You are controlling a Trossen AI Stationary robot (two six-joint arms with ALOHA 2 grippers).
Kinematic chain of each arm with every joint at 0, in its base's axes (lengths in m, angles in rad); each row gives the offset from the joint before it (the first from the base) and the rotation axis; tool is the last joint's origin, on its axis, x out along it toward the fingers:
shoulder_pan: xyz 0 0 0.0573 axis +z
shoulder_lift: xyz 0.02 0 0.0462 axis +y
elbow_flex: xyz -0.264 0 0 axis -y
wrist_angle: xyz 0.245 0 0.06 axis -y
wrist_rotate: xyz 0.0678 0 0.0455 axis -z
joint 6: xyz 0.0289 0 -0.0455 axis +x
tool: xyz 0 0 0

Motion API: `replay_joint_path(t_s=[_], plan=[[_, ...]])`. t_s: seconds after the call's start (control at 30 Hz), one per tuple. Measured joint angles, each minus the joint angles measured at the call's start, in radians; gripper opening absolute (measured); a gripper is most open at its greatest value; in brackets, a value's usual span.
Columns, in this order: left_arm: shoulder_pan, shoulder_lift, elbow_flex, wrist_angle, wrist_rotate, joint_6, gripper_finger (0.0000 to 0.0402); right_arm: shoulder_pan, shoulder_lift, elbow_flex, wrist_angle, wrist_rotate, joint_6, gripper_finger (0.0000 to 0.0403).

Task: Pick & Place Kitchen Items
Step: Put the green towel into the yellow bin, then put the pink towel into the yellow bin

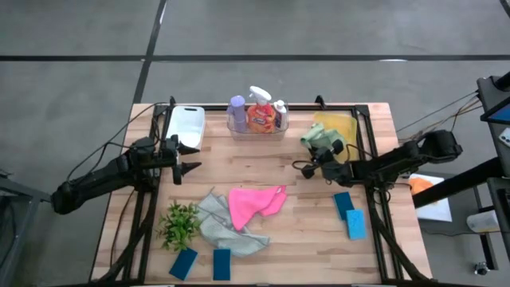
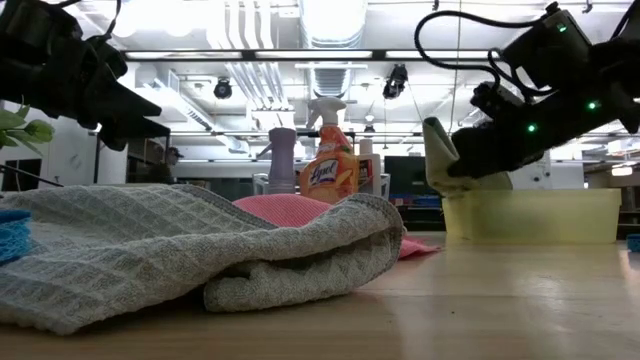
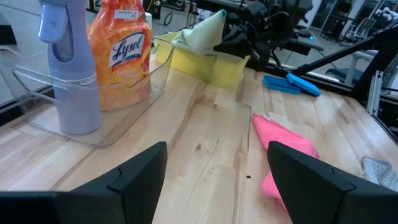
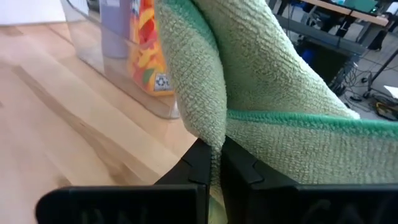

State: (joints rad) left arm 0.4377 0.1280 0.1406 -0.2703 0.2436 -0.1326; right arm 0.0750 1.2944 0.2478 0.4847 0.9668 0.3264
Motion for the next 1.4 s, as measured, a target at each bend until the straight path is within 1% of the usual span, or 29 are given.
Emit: replay_joint_path(t_s=[0.07,0.13,0.33,0.43,0.57,0.7,0.87,1.0,1.1,1.2,1.3,1.4], plan=[[0.000,0.000,0.000,0.000,0.000,0.000,0.0287,0.000,-0.021,0.000,0.000,0.000,0.000,0.0037],[0.000,0.000,0.000,0.000,0.000,0.000,0.0287,0.000,-0.041,0.000,0.000,0.000,0.000,0.0066],[0.000,0.000,0.000,-0.015,0.000,0.000,0.0287,0.000,-0.104,0.000,-0.049,0.000,-0.014,0.0185],[0.000,0.000,0.000,-0.016,0.000,0.000,0.0287,0.001,-0.141,0.000,-0.092,0.000,-0.015,0.0236],[0.000,0.000,0.000,-0.016,0.000,0.000,0.0287,0.005,-0.194,0.000,-0.106,-0.018,-0.026,0.0280],[0.000,0.000,0.000,-0.016,0.000,0.000,0.0287,0.018,-0.249,0.000,-0.105,-0.074,-0.067,0.0296],[0.000,0.000,0.000,-0.015,0.000,0.000,0.0287,0.036,-0.299,0.000,-0.099,-0.173,-0.076,0.0298],[0.000,0.000,0.000,-0.015,0.000,0.000,0.0287,0.046,-0.302,0.000,-0.066,-0.276,-0.084,0.0298],[0.000,0.000,0.000,-0.015,0.000,0.000,0.0287,0.050,-0.284,0.010,-0.034,-0.332,-0.109,0.0298],[0.000,0.000,0.000,-0.014,0.000,0.000,0.0287,0.050,-0.244,0.067,-0.032,-0.404,-0.135,0.0298],[0.000,0.000,0.000,-0.012,0.000,0.000,0.0287,0.050,-0.168,0.149,-0.041,-0.487,-0.166,0.0298],[0.000,0.000,0.000,-0.012,0.000,0.000,0.0287,0.050,-0.064,0.255,-0.094,-0.565,-0.177,0.0298]])
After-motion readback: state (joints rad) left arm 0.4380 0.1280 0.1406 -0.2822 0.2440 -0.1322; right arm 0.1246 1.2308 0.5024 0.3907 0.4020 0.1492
